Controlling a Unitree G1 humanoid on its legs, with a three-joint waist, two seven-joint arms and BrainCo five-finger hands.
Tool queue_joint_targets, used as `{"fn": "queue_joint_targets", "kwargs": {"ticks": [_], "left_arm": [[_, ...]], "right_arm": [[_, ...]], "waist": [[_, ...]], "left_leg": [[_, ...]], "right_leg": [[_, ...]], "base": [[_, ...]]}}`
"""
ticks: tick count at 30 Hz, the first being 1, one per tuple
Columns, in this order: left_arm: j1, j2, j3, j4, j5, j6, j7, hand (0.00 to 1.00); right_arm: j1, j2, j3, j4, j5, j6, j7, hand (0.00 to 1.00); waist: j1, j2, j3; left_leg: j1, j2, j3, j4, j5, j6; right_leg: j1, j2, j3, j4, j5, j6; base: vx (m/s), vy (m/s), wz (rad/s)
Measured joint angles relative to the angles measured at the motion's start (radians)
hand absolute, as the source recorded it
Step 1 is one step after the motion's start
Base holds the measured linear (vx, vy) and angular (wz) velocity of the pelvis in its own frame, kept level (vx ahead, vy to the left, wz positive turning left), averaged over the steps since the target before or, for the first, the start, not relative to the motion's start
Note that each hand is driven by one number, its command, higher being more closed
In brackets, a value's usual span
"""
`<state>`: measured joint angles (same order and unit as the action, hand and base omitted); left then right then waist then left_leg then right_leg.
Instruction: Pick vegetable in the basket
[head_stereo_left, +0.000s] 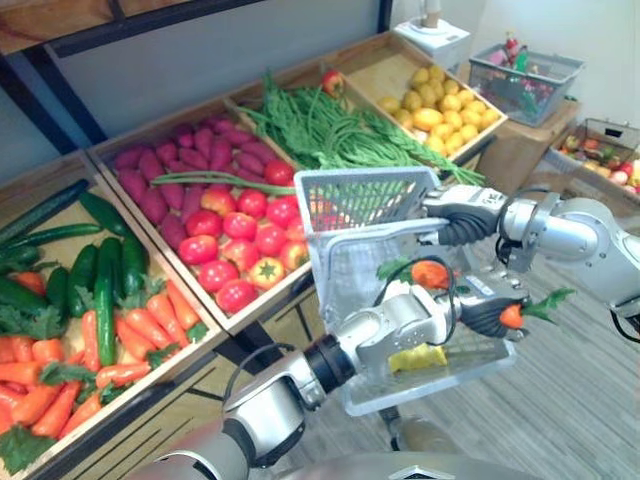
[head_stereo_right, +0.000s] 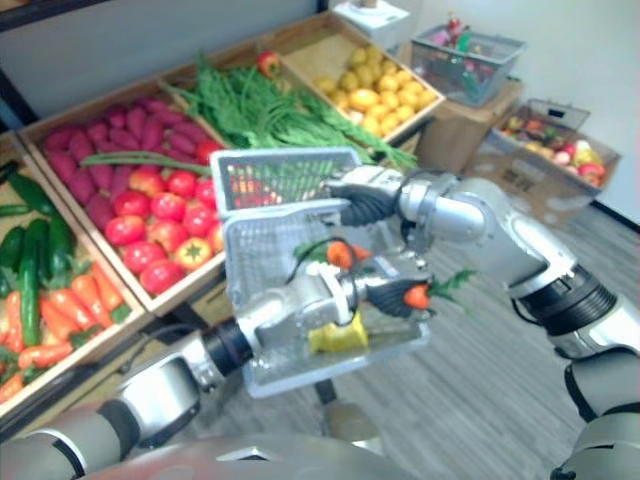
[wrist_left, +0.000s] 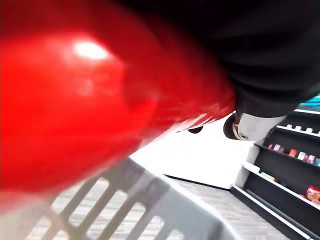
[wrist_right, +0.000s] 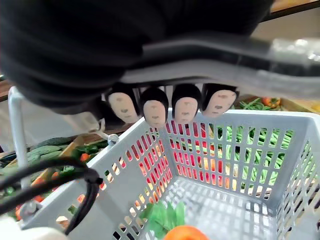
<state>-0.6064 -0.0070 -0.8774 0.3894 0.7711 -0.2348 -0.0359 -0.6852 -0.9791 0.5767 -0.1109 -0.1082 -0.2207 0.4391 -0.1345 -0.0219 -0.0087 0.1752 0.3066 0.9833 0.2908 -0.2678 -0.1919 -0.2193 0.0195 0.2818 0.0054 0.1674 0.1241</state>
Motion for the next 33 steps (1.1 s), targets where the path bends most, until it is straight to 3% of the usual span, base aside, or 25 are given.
{"fn": "queue_joint_targets", "kwargs": {"ticks": [10, 12, 17, 25, 33], "left_arm": [[-0.003, 0.004, 0.004, 0.007, -0.003, 0.002, -0.016, 1.00], [-0.003, 0.026, 0.004, -0.065, -0.013, -0.007, -0.021, 1.00], [0.000, 0.093, -0.010, -0.177, -0.029, -0.038, -0.046, 1.00], [0.005, 0.178, -0.067, -0.422, -0.140, -0.095, -0.063, 1.00], [0.017, 0.232, -0.121, -0.497, -0.180, -0.127, -0.100, 1.00]], "right_arm": [[0.020, 0.006, -0.009, 0.009, 0.000, 0.023, 0.007, 1.00], [0.117, 0.006, -0.075, 0.010, 0.000, 0.027, 0.009, 1.00], [0.209, 0.006, -0.155, 0.016, -0.001, 0.028, 0.027, 1.00], [0.304, 0.007, -0.229, 0.091, -0.011, 0.035, 0.028, 1.00], [0.340, 0.018, -0.295, 0.129, -0.015, 0.038, 0.027, 1.00]], "waist": [[0.001, -0.013, 0.002], [0.008, -0.027, 0.002], [0.014, -0.028, 0.003], [0.038, -0.029, 0.003], [0.056, -0.024, 0.006]], "left_leg": [[0.009, -0.001, 0.014, -0.012, 0.003, -0.006], [-0.011, -0.003, -0.012, -0.010, 0.003, -0.005], [-0.019, -0.006, -0.041, -0.010, 0.003, -0.005], [-0.054, -0.007, -0.095, -0.006, 0.009, 0.006], [-0.073, -0.007, -0.120, 0.003, 0.010, 0.007]], "right_leg": [[0.003, 0.005, -0.003, 0.000, 0.000, 0.000], [0.005, -0.007, -0.025, 0.000, 0.000, -0.001], [0.016, -0.019, -0.052, -0.002, 0.000, -0.001], [0.017, -0.040, -0.098, -0.002, -0.004, -0.005], [0.016, -0.049, -0.116, -0.001, -0.004, -0.005]], "base": [[-0.02, -0.018, -0.01], [-0.04, -0.025, 0.26], [-0.03, -0.006, 0.17], [-0.03, -0.015, 0.19], [-0.02, -0.008, 0.08]]}}
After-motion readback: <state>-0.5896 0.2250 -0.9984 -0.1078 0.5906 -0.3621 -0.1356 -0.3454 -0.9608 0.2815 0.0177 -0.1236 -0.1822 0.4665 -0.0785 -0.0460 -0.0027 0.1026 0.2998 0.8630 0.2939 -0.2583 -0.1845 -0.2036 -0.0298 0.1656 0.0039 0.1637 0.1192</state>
